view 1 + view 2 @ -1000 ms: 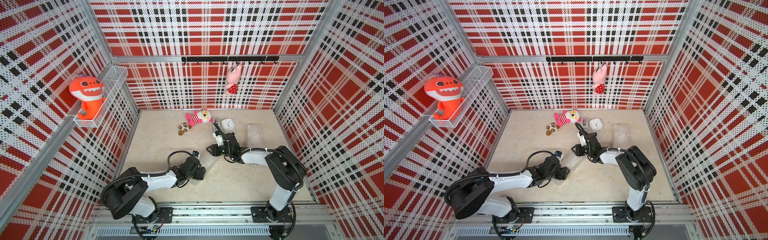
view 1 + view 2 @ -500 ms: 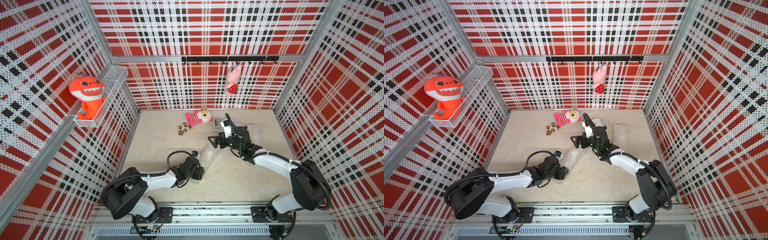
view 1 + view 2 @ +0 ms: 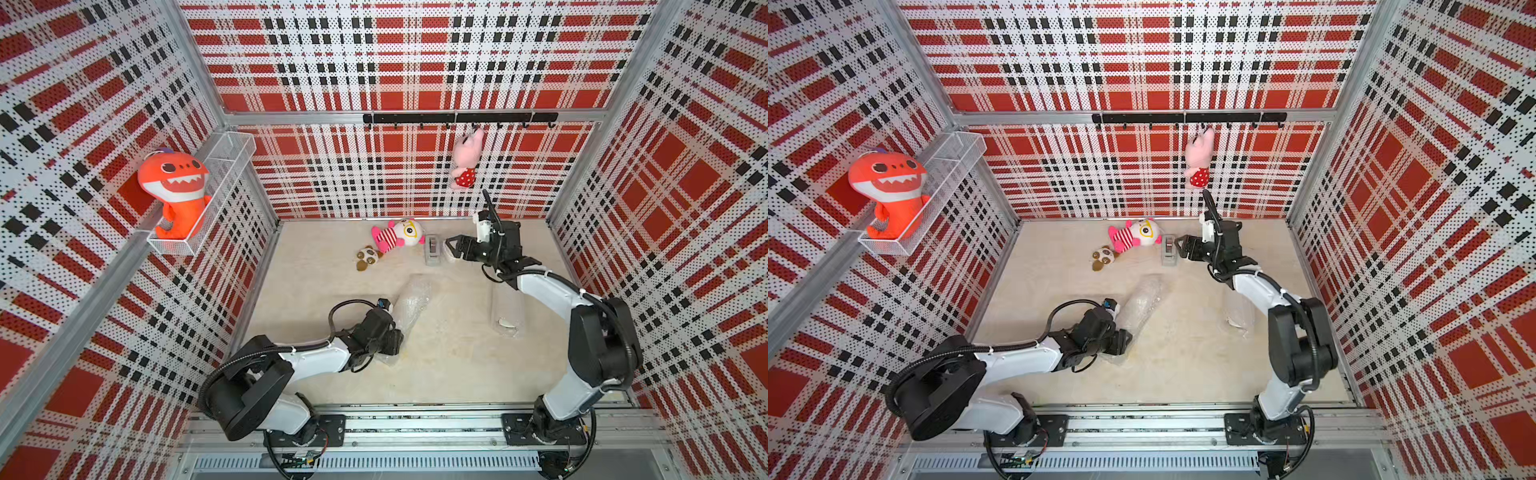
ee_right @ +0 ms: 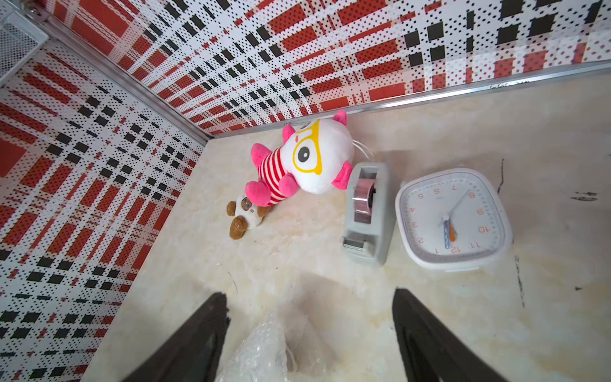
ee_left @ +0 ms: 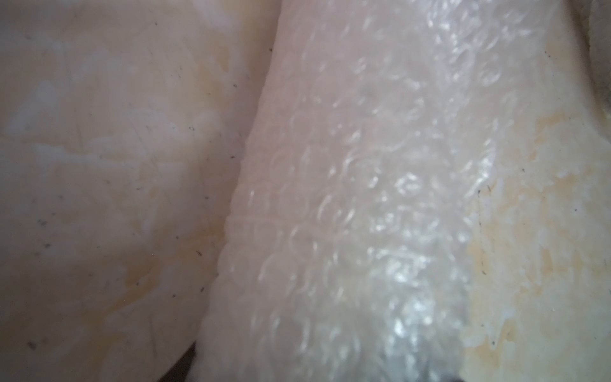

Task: Wrap vases in bubble wrap
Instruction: Tear off the tape using the Tape Cutter.

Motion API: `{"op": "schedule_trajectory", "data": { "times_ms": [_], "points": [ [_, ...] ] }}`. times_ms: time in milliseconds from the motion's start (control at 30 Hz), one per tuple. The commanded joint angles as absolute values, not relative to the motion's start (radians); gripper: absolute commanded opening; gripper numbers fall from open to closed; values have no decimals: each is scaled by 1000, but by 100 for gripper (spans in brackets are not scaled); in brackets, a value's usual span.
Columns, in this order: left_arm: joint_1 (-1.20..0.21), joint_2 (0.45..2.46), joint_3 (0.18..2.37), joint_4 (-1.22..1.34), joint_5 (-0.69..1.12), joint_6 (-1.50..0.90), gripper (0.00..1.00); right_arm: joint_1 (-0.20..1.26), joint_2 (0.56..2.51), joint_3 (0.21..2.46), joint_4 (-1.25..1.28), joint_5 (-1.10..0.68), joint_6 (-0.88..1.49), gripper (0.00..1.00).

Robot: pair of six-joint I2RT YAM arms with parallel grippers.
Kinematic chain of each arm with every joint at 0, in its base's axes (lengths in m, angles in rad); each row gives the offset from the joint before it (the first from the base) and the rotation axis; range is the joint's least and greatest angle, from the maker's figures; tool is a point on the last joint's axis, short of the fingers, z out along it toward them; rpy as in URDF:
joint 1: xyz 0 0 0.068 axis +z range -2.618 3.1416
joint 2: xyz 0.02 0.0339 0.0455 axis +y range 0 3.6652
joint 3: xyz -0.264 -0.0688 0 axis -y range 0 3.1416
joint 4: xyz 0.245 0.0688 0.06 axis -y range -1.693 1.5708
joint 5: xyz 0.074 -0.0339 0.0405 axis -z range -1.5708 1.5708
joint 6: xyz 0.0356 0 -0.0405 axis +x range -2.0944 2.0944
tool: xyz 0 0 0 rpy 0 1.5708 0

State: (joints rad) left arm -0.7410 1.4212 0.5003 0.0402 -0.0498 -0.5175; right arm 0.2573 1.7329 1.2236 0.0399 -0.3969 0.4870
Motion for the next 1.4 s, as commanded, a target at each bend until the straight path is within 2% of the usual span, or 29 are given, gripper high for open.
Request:
{"op": "schedule_trajectory", "data": {
  "times_ms": [0, 433, 933, 1067, 1367],
  "points": [
    [-723, 1422, 501, -37, -62, -507, 59, 264, 1831, 1318, -64, -469, 516, 76],
    [-719, 1422, 498, -35, -61, -516, 59, 263, 2185, 1673, -207, -536, 519, 66],
    [-707, 1440, 509, -35, -46, -512, 59, 273, 2381, 1898, -351, -566, 473, 56],
    [-705, 1443, 514, -37, -50, -512, 59, 291, 2405, 1919, -375, -570, 466, 53],
    [-704, 1457, 514, -24, -33, -512, 58, 287, 2356, 1809, -352, -545, 459, 51]
  ]
}}
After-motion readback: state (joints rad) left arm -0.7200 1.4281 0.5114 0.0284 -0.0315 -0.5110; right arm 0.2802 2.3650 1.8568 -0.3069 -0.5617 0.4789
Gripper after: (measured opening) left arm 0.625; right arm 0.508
